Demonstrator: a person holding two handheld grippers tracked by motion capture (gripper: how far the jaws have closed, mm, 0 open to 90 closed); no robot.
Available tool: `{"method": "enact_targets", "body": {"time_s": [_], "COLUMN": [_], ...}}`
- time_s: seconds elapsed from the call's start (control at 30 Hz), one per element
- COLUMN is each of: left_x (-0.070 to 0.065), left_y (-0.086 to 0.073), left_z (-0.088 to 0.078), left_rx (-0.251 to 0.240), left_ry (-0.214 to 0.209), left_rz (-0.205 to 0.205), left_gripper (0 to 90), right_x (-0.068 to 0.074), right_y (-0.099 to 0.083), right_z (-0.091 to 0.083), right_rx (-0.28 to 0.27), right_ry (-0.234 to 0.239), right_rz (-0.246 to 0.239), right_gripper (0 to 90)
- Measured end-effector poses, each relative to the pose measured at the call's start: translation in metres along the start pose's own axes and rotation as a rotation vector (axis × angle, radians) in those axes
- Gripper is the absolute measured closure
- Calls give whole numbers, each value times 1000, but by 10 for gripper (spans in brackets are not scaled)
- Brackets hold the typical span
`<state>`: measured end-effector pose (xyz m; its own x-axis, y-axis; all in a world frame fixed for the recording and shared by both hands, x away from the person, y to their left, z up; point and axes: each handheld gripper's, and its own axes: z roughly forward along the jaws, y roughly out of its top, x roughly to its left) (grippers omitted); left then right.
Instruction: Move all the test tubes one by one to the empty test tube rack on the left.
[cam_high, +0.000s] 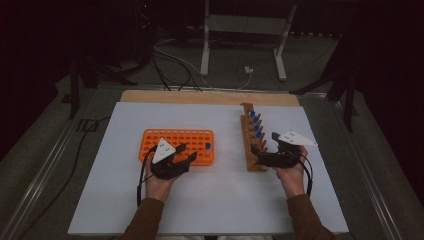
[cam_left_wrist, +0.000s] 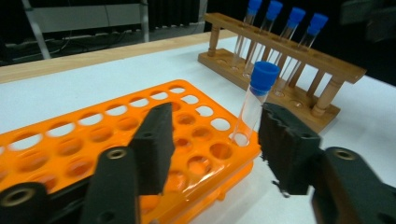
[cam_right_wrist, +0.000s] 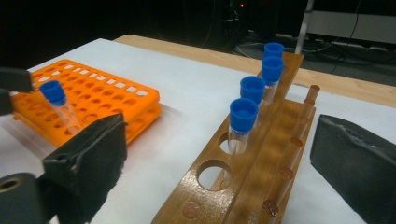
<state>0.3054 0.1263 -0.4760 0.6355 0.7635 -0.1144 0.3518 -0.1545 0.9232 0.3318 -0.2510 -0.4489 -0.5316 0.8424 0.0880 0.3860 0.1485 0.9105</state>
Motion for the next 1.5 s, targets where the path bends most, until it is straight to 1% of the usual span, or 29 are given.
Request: {"method": "enact_targets", "body": {"time_s": [0.07,0.13,0.2,0.3,0.37,0.4,0.47,0.53,0.6,0.67,0.7,0.77,0.83,0.9,0.97,1.0,1.13,1.43,1.5], "left_x": [3,7,11,16,20,21,23,23,24,24,23,23,23,23,23,23,23,22,22], "left_y": [1,1,1,-2,-3,-3,-3,-3,-3,-3,-4,-4,-5,-6,-6,-6,-7,-8,-8], "left_z": [-9,-19,-28,-40,-47,-49,-53,-55,-56,-55,-55,-54,-53,-53,-52,-52,-52,-50,-50], "left_rx": [-6,-16,-15,-12,-16,-11,-16,-17,-19,-17,-16,-15,-14,-11,-9,-9,-6,0,0], "left_ry": [15,34,55,108,132,142,149,158,161,162,165,164,164,163,165,165,166,165,165], "left_rz": [-5,-5,-10,-16,-28,-36,-38,-33,-32,-33,-30,-28,-31,-34,-35,-36,-34,-31,-32], "left_gripper": [393,351,298,178,137,95,49,43,39,36,35,34,34,34,34,34,35,35,35], "right_x": [-2,-3,-4,-7,-8,-8,-8,-7,-8,-8,-7,-7,-7,-6,-6,-5,-5,-5,-4], "right_y": [-1,-1,-1,-2,-2,-2,-2,-2,-3,-5,-5,-7,-7,-7,-6,-7,-5,-4,-4], "right_z": [3,6,8,12,14,15,18,21,24,27,28,30,30,31,33,33,35,39,39], "right_rx": [6,14,23,31,29,28,34,43,50,62,71,73,67,65,65,68,69,64,66], "right_ry": [3,5,-1,-7,4,9,8,5,-1,1,-9,-10,-14,-26,-27,-36,-48,-59,-70], "right_rz": [6,3,-5,2,4,6,3,4,6,2,-3,-11,-10,-14,-21,-31,-36,-19,-28], "right_gripper": [67,85,100,138,157,157,163,191,254,379,440,563,648,703,737,750,754,762,772]}}
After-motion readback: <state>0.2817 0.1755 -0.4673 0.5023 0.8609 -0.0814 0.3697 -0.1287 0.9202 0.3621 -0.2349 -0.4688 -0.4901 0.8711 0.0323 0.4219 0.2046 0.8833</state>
